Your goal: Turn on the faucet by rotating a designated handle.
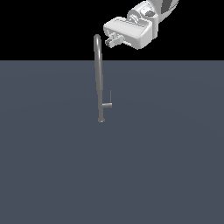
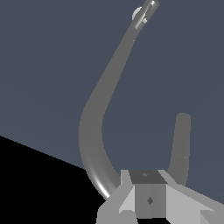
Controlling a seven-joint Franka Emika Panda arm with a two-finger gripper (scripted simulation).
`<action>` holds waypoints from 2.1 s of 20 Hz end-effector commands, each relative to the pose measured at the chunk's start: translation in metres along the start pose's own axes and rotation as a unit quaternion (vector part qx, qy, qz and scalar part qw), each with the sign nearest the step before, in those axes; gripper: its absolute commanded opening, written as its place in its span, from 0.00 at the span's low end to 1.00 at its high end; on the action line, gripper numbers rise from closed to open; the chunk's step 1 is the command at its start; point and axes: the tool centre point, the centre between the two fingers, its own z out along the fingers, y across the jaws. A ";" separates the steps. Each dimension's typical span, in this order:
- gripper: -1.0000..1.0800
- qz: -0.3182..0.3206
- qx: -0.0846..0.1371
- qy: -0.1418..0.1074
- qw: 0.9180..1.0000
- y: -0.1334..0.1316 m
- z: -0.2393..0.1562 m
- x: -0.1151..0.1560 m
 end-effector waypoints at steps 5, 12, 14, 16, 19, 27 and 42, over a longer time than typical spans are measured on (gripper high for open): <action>0.00 0.053 0.050 -0.059 0.996 -0.006 0.008 0.049; 0.00 0.115 0.109 -0.126 0.979 -0.009 0.025 0.105; 0.00 0.133 0.126 -0.145 0.972 -0.009 0.031 0.121; 0.00 0.149 0.141 -0.162 0.965 -0.008 0.037 0.135; 0.00 0.171 0.161 -0.185 0.954 -0.007 0.047 0.154; 0.00 0.210 0.198 -0.226 0.931 -0.005 0.068 0.187; 0.00 0.217 0.204 -0.233 0.926 0.001 0.074 0.187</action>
